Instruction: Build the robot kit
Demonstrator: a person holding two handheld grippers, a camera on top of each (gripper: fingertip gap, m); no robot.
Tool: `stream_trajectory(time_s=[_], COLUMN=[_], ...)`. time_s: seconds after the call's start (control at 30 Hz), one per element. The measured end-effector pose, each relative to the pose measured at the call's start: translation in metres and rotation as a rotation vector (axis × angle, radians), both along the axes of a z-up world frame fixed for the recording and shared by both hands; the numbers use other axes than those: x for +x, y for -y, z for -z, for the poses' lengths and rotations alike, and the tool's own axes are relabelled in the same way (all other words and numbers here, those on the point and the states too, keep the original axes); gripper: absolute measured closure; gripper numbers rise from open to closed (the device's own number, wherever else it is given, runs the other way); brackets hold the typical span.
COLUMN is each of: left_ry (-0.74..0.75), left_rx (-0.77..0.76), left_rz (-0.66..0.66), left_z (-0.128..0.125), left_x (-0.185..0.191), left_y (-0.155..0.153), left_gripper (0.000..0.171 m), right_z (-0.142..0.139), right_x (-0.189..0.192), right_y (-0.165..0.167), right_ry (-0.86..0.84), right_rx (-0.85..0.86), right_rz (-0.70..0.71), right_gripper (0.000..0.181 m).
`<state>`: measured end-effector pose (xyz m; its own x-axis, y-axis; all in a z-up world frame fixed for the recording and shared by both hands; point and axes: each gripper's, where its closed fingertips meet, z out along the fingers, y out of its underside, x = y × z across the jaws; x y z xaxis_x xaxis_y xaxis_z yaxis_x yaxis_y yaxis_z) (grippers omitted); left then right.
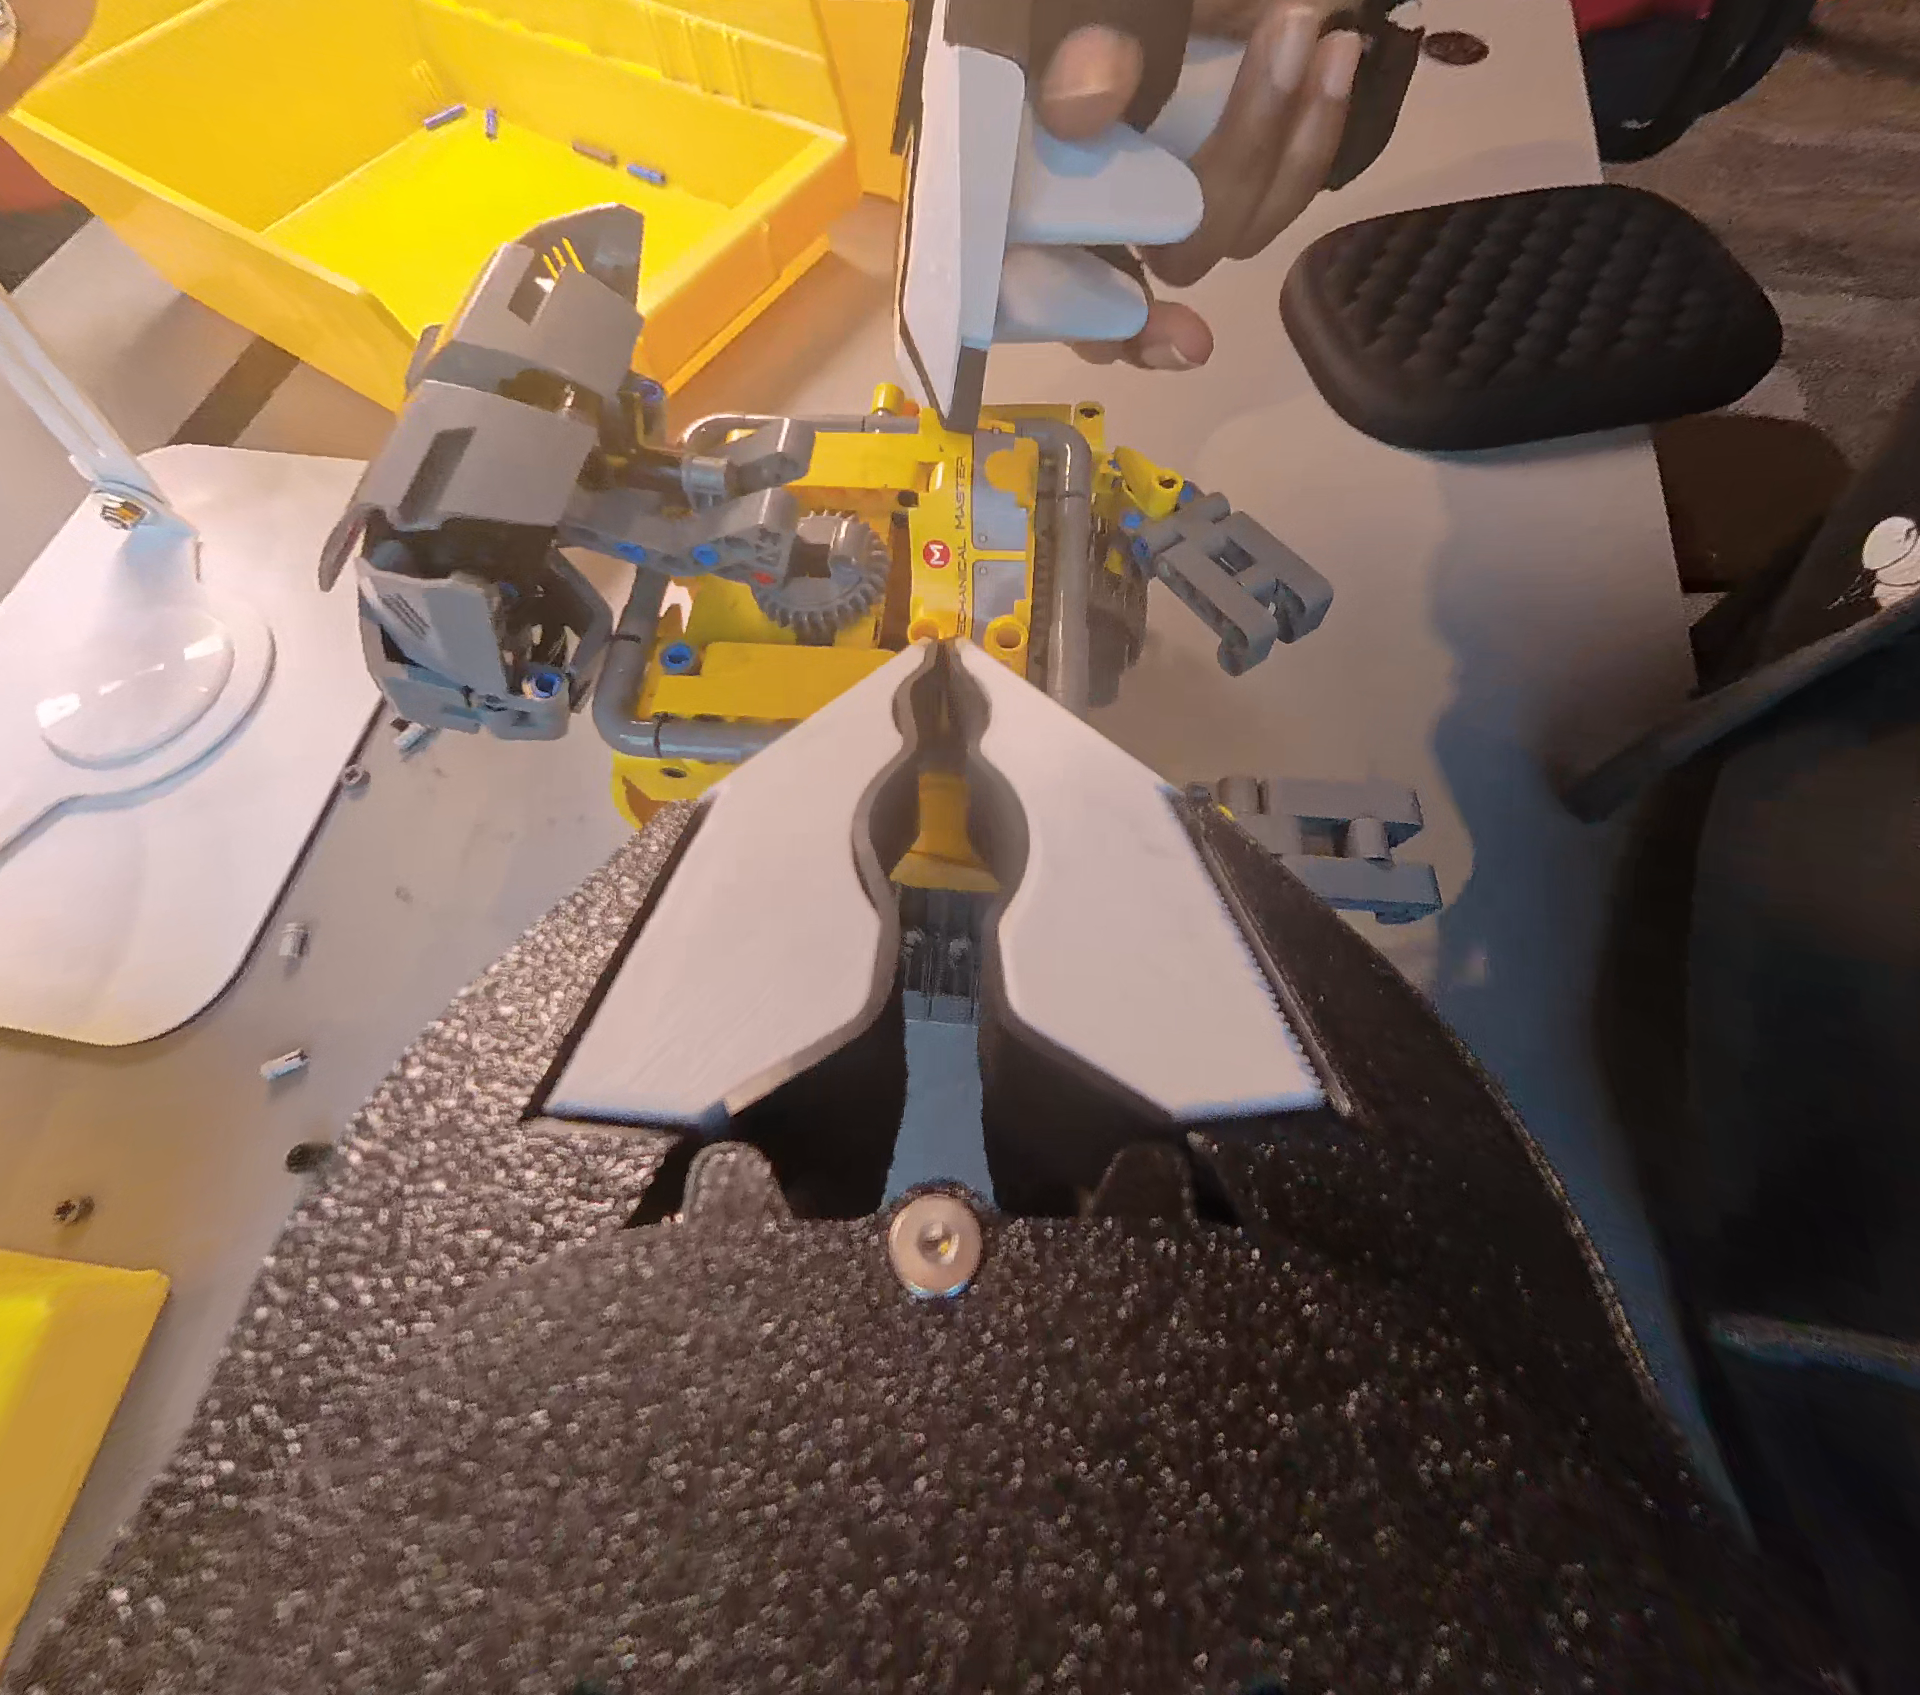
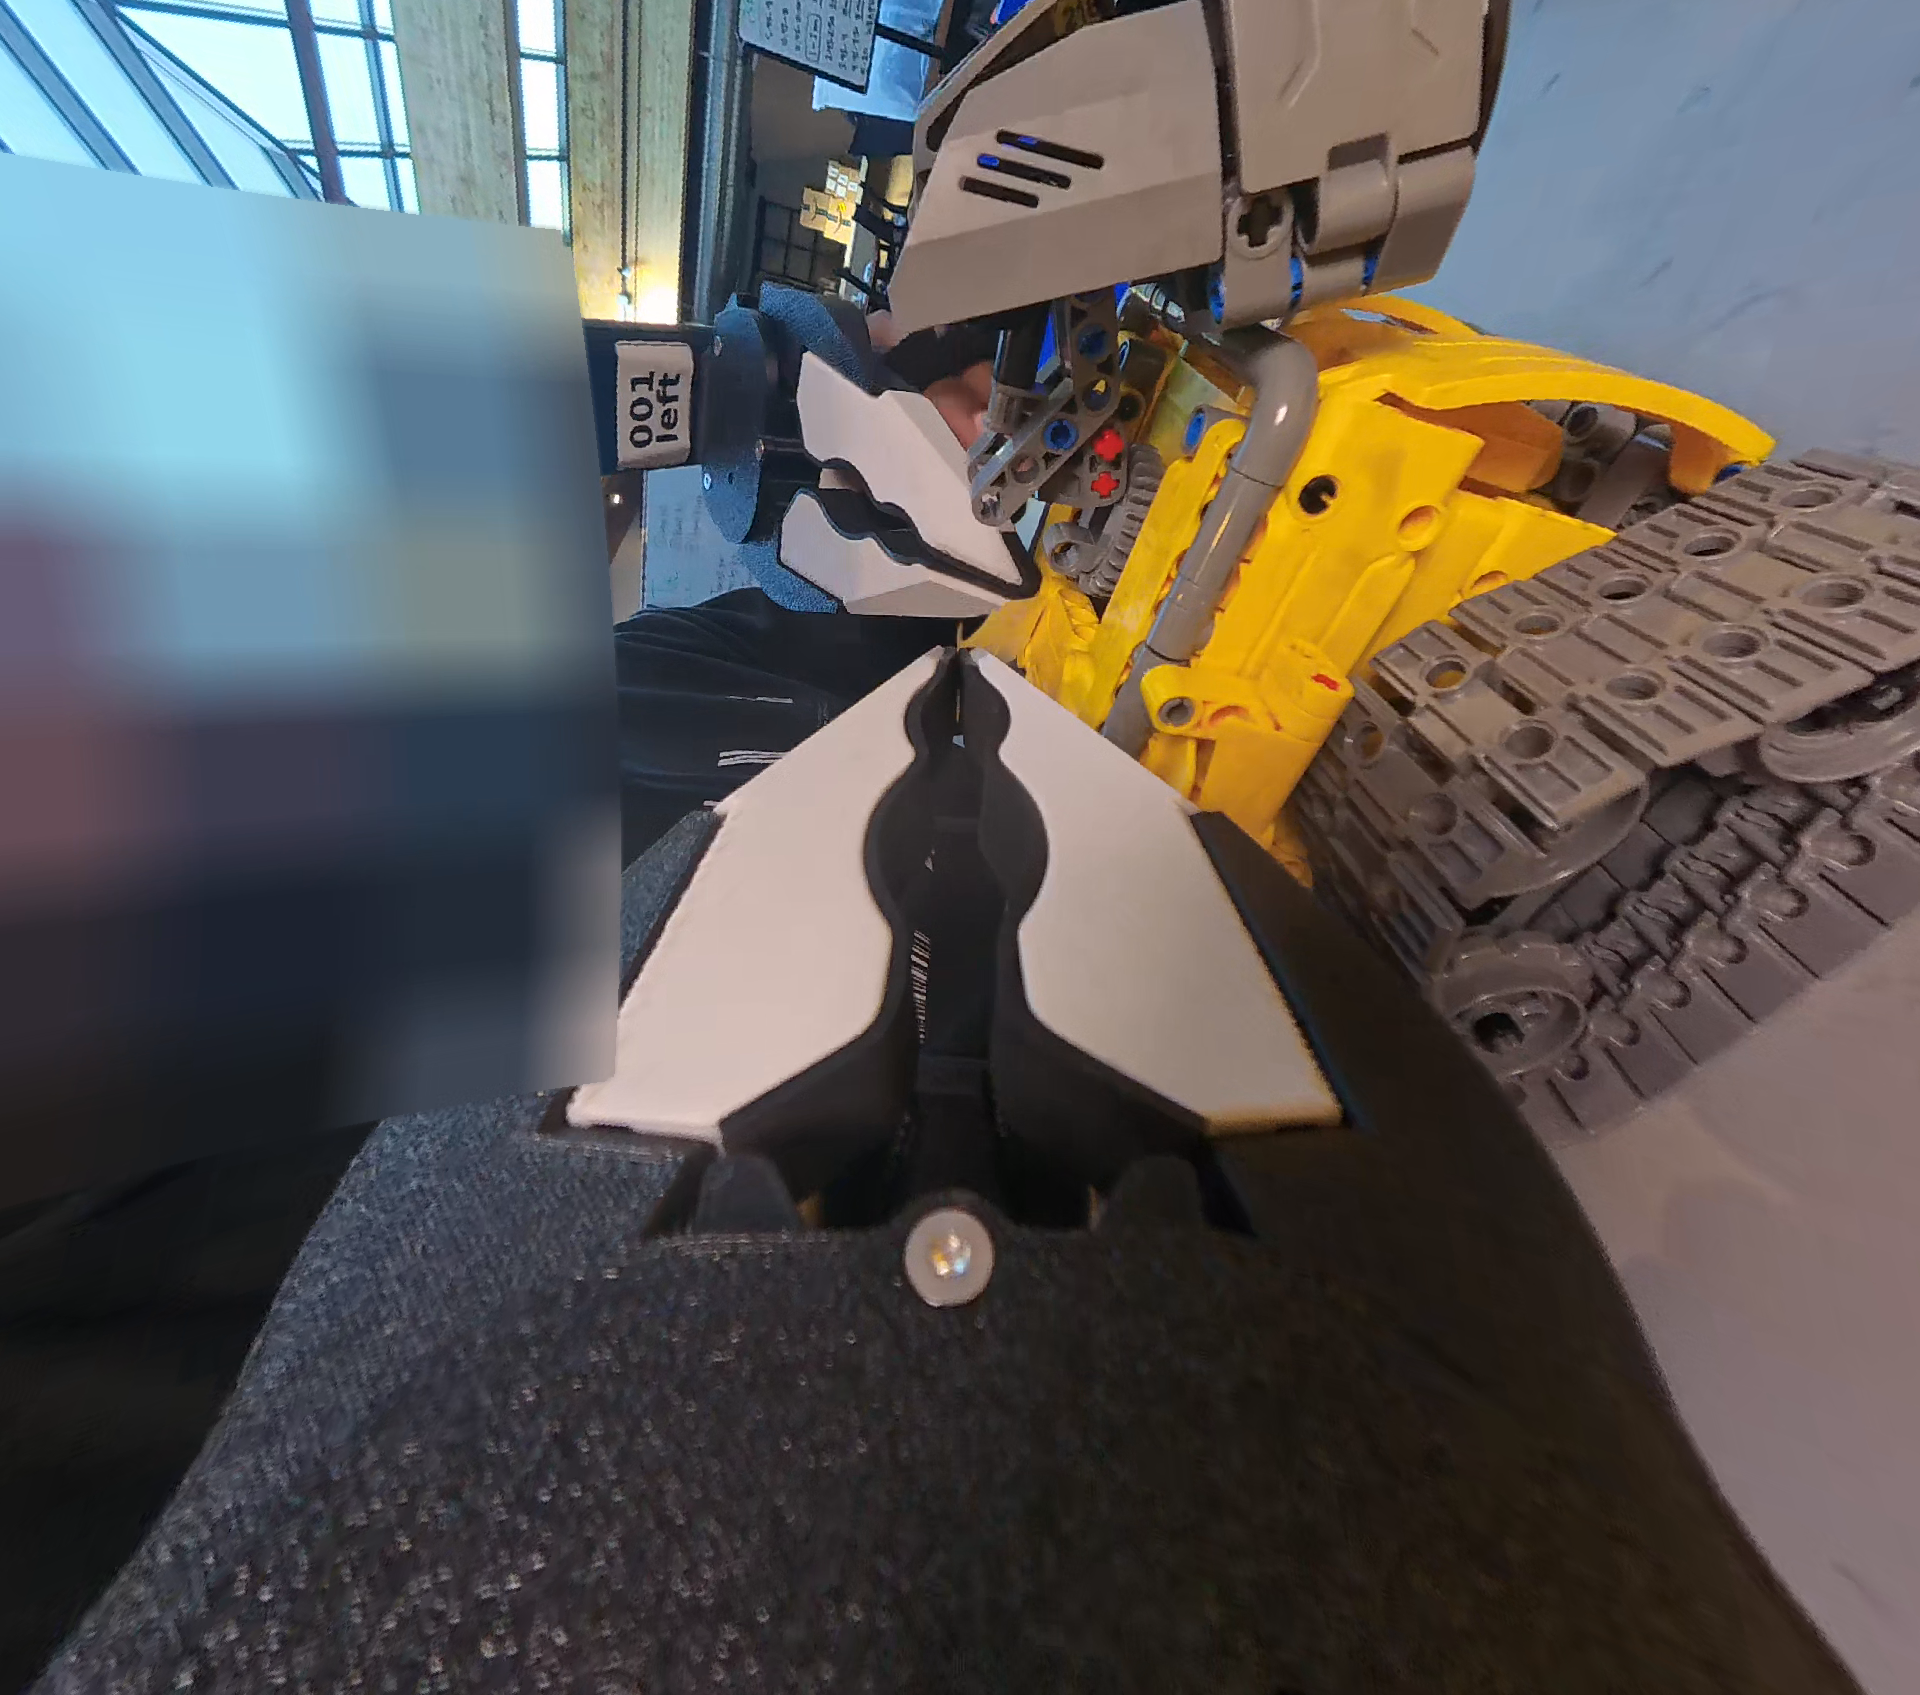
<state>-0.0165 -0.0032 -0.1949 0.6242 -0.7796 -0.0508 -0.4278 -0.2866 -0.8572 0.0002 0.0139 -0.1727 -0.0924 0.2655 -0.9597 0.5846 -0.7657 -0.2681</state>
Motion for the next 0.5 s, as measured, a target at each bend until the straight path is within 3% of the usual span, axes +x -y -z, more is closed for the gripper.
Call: stream_trajectory(time_s=[0.13,0.23,0.33,0.5], left_ry=[-0.061,-0.018,0.027,0.007], left_rx=[0.021,0.010,0.036,0.020], left_rz=[0.002,0.003,-0.009,-0.004], left_z=[0.000,-0.001,-0.009,-0.005], left_x=[0.000,-0.001,-0.003,-0.006], left_y=[0.000,0.000,-0.002,-0.003], left_gripper=[0.171,0.171,0.160,0.156], right_z=[0.002,0.004,0.006,0.009], right_x=[0.001,0.003,0.004,0.006], right_y=[-0.001,-0.002,-0.002,-0.002], right_ry=[0.007,0.015,0.024,0.056], right_rx=[0.011,0.025,0.035,0.062], right_rz=[-0.001,-0.002,-0.004,-0.019], right_gripper=[0.181,0.181,0.181,0.181])
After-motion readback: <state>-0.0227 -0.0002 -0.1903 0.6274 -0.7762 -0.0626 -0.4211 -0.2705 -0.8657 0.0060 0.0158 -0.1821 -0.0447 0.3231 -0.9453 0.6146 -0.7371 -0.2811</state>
